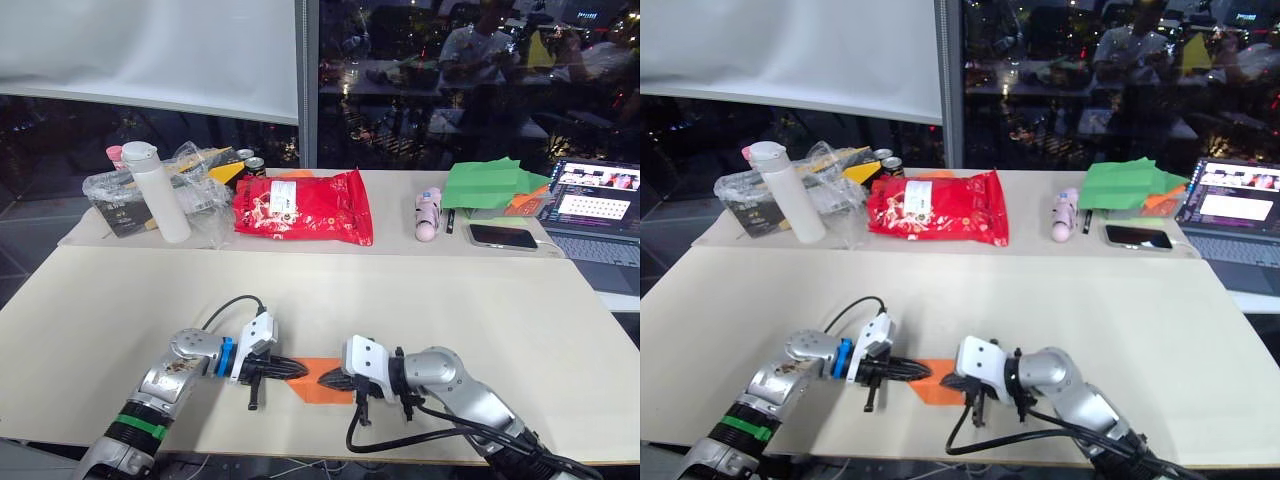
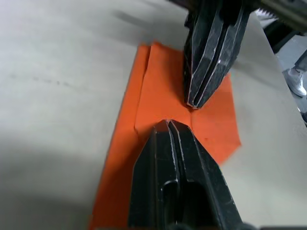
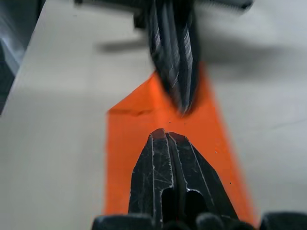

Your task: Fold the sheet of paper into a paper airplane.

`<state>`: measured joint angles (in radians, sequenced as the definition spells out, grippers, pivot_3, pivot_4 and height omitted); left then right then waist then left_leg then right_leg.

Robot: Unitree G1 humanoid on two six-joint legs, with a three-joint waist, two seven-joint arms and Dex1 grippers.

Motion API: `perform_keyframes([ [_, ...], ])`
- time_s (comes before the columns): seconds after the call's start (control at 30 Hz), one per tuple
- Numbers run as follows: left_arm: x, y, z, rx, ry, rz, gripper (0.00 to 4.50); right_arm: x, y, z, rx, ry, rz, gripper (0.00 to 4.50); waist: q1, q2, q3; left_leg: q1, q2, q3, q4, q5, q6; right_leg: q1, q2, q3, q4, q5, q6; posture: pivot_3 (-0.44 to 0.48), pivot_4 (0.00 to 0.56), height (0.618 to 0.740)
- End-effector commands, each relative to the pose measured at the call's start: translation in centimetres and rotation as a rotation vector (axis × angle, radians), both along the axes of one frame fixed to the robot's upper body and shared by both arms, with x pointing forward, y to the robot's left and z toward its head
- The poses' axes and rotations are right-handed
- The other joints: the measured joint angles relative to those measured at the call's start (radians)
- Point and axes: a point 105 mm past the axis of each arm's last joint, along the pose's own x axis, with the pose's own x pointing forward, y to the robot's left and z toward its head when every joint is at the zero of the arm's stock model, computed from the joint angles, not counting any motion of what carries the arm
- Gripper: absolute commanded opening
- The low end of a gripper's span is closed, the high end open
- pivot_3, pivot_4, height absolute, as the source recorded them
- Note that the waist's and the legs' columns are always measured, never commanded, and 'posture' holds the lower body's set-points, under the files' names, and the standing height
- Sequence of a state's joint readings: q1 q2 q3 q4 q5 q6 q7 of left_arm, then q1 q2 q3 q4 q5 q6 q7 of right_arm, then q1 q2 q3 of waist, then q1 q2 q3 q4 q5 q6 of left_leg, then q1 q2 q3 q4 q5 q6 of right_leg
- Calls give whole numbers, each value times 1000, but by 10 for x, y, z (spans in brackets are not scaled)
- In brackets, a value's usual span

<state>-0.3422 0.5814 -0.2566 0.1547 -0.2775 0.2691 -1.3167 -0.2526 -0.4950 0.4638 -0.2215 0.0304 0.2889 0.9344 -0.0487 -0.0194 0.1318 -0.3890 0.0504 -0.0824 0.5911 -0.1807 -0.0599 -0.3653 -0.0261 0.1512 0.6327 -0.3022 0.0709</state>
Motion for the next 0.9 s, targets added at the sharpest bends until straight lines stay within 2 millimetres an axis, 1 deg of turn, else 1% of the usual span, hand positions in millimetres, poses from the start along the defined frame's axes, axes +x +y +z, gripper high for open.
perform_keyframes([
  [0.03, -4, 0, -1, 16, 12, -26, 0, 0, -3, -5, -8, -20, -20, 22, 1, 0, 0, 0, 0, 0, 0, 0, 0, 0, 0, 0, 0, 0, 0, 0, 150, 715],
  [0.13, -3, 0, 0, 16, 11, -30, 0, 1, -8, -7, 5, -7, -65, 22, 1, 0, 0, 0, 0, 0, 0, 0, 0, 0, 0, 0, 0, 0, 0, 0, 150, 715],
  [0.23, -2, 0, 0, 18, 9, -32, 0, -1, -15, -4, 23, 1, -88, 22, 3, 0, 0, 0, 0, 0, 0, 0, 0, 1, 0, 0, 0, 0, 0, 0, 150, 715],
  [0.4, -1, 2, -5, 69, -17, -65, 0, 1, -44, 6, 51, 3, -169, 22, 6, 0, 0, 0, 0, 0, 0, 0, 0, 2, -1, 0, -2, 0, -1, 0, 150, 715],
  [0.53, 6, 1, -4, 65, -31, -62, 0, 1, -69, 10, 32, 1, -231, 22, 6, 0, 0, 1, -1, 0, 0, 0, 0, 3, 0, 0, -2, 0, -1, 0, 150, 715],
  [0.6, 8, 1, -4, 62, -37, -60, 0, 1, -75, 13, 36, -3, -249, 22, 4, 0, 0, 1, -1, 0, 0, 0, 0, 3, 0, 0, -2, 0, -1, 0, 150, 715],
  [0.7, 11, -1, -3, 49, -41, -54, 0, 4, -73, 29, 89, -25, -254, 22, 0, 0, 0, 1, -1, 0, 0, 0, 0, 3, 0, 0, -2, 0, -1, 0, 150, 715],
  [0.77, 11, -1, -3, 42, -40, -50, 0, 8, -66, 41, 129, -39, -250, 22, -2, 0, 0, 1, -1, 0, 0, 0, 0, 3, 0, 0, -1, 0, -1, 0, 150, 715],
  [0.83, 10, -1, -4, 39, -34, -44, 0, 11, -52, 51, 176, -49, -233, 22, -3, 0, 0, 1, 0, 0, 0, 0, 0, 3, 0, 0, -1, 0, -1, 0, 150, 715],
  [0.9, 10, -1, -5, 37, -35, -35, 0, 14, -37, 55, 213, -41, -223, 22, -3, 0, 0, 1, 0, 0, 0, 0, 0, 3, 0, 0, -1, 0, -1, 0, 150, 715],
])
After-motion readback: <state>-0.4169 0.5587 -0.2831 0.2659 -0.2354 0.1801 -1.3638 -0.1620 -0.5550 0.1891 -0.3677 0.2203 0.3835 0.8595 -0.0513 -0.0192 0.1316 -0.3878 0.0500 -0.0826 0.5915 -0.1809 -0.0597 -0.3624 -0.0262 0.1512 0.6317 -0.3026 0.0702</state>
